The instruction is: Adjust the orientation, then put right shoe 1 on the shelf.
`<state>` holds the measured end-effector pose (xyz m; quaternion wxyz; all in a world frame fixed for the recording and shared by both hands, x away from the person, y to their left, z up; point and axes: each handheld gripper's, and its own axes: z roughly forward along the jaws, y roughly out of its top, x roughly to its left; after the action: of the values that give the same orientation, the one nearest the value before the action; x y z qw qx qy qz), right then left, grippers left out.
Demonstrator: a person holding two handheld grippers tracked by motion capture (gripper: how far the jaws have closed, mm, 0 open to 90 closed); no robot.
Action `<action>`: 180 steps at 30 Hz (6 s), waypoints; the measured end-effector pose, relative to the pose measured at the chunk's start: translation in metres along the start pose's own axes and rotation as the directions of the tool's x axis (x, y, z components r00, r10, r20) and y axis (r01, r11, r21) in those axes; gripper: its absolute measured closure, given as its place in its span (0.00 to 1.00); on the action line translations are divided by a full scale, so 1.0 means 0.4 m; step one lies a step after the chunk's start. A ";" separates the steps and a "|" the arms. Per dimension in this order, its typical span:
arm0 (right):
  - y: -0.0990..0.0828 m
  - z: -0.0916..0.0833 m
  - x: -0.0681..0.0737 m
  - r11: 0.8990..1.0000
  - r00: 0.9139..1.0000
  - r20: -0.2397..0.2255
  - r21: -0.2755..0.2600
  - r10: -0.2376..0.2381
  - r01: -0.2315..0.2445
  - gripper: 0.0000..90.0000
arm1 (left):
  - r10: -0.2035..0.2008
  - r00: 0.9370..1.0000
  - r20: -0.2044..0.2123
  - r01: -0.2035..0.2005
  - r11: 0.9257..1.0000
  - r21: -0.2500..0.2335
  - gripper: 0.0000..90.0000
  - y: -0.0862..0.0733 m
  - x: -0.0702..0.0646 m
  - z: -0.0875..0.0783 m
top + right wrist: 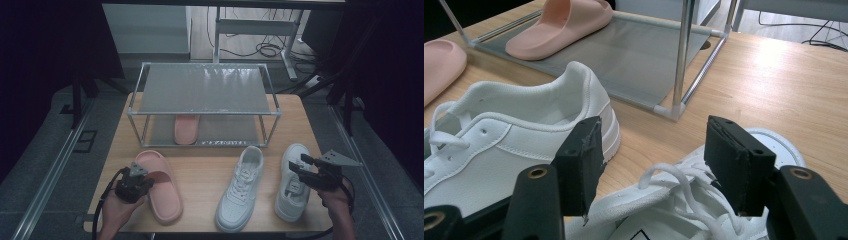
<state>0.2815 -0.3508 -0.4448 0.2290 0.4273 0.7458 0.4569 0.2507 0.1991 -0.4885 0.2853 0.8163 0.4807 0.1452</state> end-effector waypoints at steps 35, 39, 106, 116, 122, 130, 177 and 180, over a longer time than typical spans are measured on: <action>-0.001 -0.004 -0.005 1.000 1.000 0.007 -0.002 0.006 -0.006 0.45 | -0.039 0.999 0.035 0.041 0.997 -0.064 0.98 -0.053 0.023 -0.071; -0.001 -0.006 -0.005 1.000 1.000 0.007 -0.005 0.007 -0.007 0.45 | -0.076 0.997 0.024 0.078 0.991 -0.111 0.98 -0.058 0.053 -0.113; -0.006 0.001 -0.010 1.000 1.000 0.010 0.004 0.011 -0.011 0.45 | -0.044 0.989 0.139 0.054 0.996 -0.068 1.00 0.101 0.106 0.102; -0.006 0.004 -0.009 1.000 1.000 0.008 0.008 0.008 -0.008 0.45 | 0.003 0.986 0.167 0.008 0.998 -0.065 0.99 0.134 0.066 0.126; -0.007 0.003 -0.010 1.000 1.000 0.008 0.006 0.010 -0.010 0.45 | 0.023 0.984 0.176 -0.012 0.998 -0.066 0.99 0.146 0.048 0.134; -0.007 0.002 -0.013 1.000 1.000 0.010 0.007 0.011 -0.011 0.45 | 0.027 0.984 0.178 -0.014 0.997 -0.074 0.99 0.147 0.046 0.131; -0.009 0.002 -0.010 1.000 1.000 0.011 0.008 0.013 -0.013 0.45 | 0.052 0.978 0.202 -0.021 0.988 -0.151 0.52 -0.033 -0.079 -0.091; -0.009 0.001 -0.010 1.000 1.000 0.011 0.008 0.014 -0.014 0.45 | 0.062 0.975 0.215 -0.031 0.990 -0.140 0.52 -0.026 -0.096 -0.072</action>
<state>0.2825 -0.3546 -0.4483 0.2284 0.4358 0.7433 0.4531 0.2099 0.1792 -0.4704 0.3880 0.8171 0.4161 0.0934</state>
